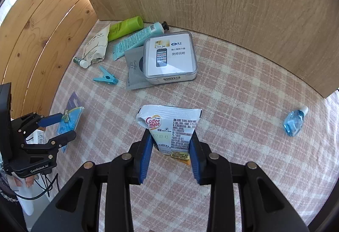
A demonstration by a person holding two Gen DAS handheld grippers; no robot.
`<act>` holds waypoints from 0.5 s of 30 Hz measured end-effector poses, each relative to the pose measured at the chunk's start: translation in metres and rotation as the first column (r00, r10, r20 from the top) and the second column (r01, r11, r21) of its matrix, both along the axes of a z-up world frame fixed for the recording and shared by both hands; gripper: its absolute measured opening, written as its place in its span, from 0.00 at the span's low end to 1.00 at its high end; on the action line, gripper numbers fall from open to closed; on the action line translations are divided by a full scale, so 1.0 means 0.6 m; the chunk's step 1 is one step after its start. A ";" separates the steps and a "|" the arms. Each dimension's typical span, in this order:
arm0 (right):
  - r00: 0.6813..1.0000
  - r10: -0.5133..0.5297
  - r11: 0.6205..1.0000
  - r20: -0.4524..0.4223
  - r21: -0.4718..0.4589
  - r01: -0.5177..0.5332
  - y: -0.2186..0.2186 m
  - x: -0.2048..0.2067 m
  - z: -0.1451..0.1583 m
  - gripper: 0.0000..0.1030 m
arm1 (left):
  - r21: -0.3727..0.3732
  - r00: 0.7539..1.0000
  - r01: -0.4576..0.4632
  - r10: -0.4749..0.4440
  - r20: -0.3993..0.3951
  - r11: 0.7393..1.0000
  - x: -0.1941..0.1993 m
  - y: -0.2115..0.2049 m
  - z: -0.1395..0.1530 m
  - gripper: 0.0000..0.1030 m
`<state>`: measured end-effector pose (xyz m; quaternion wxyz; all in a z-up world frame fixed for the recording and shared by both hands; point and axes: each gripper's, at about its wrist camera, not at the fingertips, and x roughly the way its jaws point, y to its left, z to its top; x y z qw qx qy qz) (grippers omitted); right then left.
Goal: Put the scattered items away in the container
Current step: 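Carry both items over the black tray and open both grippers to drop them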
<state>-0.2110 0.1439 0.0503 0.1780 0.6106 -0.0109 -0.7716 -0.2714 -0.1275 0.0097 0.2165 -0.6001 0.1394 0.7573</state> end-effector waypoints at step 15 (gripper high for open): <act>0.978 -0.180 0.983 -0.109 -0.056 0.175 0.264 0.169 0.142 0.31 | 0.073 0.984 0.126 -0.116 -0.136 0.989 0.253 0.265 0.180 0.52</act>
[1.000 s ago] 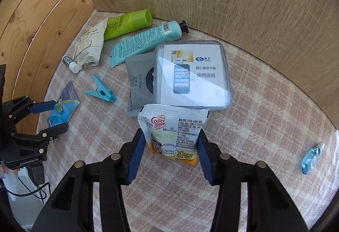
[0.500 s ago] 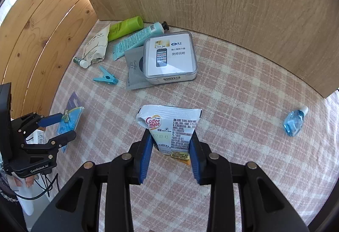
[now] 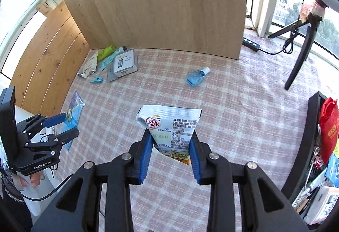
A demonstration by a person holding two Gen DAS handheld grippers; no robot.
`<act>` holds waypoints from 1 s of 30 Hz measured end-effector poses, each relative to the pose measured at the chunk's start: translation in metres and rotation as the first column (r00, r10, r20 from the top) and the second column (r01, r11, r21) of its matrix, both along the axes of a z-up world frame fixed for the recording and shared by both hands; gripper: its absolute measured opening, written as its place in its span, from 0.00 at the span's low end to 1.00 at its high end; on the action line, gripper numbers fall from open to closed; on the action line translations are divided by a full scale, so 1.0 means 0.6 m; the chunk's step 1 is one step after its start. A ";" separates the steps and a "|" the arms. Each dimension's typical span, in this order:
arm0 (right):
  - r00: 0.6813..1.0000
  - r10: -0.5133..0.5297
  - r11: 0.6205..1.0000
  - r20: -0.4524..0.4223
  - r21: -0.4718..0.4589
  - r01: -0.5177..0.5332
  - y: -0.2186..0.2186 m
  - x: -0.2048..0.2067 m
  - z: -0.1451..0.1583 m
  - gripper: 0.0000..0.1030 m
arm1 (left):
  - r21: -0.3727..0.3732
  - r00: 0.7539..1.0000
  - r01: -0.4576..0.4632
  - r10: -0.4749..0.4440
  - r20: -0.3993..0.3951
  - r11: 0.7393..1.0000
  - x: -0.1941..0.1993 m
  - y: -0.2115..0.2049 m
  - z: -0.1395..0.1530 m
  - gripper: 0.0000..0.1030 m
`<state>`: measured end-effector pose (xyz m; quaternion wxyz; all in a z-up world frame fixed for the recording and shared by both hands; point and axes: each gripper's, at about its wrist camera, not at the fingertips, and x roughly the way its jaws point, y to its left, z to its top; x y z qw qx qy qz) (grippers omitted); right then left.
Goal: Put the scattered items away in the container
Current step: 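Carry both items over the black tray and open both grippers to drop them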
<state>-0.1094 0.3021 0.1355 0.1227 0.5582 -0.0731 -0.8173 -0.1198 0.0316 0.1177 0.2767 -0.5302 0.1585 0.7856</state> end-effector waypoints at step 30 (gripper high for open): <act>0.853 -0.514 0.847 -0.084 0.103 0.521 0.685 0.212 0.030 0.51 | 0.141 0.888 0.458 -0.460 -0.025 0.878 0.371 0.662 0.057 0.64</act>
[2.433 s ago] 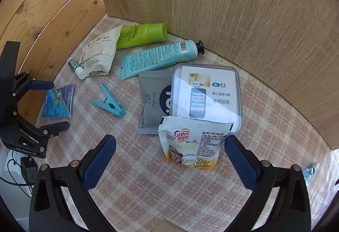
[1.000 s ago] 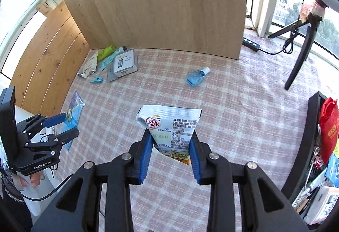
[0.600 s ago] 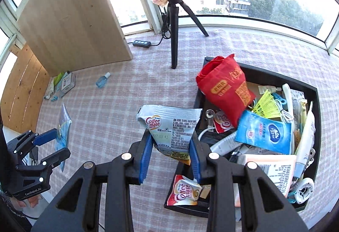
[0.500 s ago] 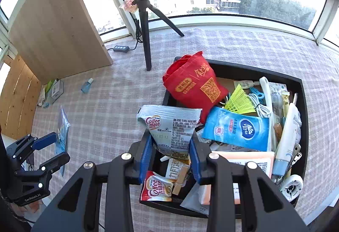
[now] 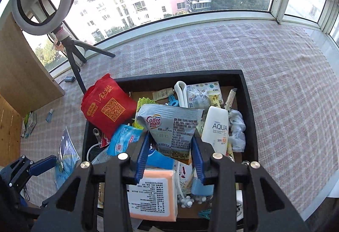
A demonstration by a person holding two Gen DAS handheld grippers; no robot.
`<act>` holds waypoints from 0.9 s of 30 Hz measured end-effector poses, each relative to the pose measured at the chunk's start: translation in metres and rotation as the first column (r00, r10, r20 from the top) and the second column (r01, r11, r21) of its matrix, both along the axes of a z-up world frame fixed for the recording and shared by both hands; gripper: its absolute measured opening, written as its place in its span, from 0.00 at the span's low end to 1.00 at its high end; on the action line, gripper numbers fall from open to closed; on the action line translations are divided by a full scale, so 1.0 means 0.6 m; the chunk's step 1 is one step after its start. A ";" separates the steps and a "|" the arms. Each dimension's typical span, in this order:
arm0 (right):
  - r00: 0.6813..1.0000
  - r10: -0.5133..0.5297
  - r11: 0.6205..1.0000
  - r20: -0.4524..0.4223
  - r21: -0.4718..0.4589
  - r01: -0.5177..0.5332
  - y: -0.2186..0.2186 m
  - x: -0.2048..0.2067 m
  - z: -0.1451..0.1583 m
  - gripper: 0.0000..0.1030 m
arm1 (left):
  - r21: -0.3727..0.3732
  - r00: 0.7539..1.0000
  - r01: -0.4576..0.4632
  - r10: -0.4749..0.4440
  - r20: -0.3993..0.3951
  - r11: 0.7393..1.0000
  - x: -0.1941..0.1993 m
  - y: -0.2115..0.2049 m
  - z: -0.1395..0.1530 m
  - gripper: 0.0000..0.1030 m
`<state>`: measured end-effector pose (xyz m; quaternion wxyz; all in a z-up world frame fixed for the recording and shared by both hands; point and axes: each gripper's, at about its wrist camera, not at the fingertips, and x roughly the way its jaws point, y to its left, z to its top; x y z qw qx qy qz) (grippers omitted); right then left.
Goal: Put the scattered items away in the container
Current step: 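Carry both items over the black tray and open both grippers to drop them, then move both grippers back toward the items on the tablecloth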
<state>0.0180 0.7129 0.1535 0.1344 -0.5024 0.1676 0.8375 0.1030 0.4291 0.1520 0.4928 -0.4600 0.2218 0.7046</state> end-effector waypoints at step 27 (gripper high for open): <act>0.951 0.300 0.953 -0.071 -0.012 -0.302 -0.339 -0.129 0.041 0.66 | 0.010 0.829 -0.556 0.555 -0.073 0.831 -0.261 -0.407 0.000 0.73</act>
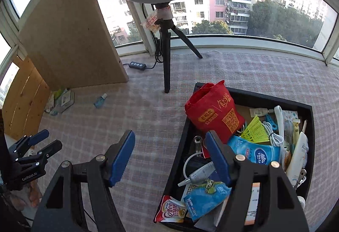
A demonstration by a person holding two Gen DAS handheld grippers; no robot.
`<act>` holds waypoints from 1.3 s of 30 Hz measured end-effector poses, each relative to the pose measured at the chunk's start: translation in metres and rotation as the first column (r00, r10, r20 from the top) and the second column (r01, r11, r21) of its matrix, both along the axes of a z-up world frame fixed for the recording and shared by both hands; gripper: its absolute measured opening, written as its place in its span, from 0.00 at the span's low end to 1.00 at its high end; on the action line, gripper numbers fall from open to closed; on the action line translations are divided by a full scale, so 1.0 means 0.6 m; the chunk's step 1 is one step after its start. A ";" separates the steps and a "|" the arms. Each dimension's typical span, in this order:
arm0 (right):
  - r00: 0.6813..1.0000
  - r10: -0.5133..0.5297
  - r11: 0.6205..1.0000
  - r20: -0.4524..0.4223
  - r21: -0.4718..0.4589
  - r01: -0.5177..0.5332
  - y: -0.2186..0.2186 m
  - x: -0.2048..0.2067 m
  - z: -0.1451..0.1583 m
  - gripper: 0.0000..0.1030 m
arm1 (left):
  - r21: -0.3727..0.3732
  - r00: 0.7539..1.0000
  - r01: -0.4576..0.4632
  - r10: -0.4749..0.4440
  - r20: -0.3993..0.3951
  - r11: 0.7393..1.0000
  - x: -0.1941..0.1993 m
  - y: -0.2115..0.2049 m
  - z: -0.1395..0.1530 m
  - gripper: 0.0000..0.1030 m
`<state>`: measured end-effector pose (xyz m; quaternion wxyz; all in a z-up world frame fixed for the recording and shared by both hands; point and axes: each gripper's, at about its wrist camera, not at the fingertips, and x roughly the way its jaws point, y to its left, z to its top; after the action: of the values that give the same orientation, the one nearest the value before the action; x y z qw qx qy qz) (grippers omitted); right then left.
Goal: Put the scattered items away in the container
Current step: 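Move both grippers back toward the items on the tablecloth, then grasp the clear plastic phone box with both grippers from opposite sides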
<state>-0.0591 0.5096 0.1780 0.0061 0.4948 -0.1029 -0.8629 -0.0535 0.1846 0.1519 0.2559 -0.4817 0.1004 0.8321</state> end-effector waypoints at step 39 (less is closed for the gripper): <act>0.920 0.384 0.895 0.082 -0.279 -0.349 -0.576 -0.400 -0.258 0.26 | 0.180 0.940 -0.315 0.281 0.191 0.932 -0.392 -0.274 -0.230 0.21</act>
<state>-0.2993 0.1640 0.0230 0.2265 0.5572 -0.1194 -0.7899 -0.2884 0.0203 0.0142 0.1824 -0.5281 -0.0827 0.8253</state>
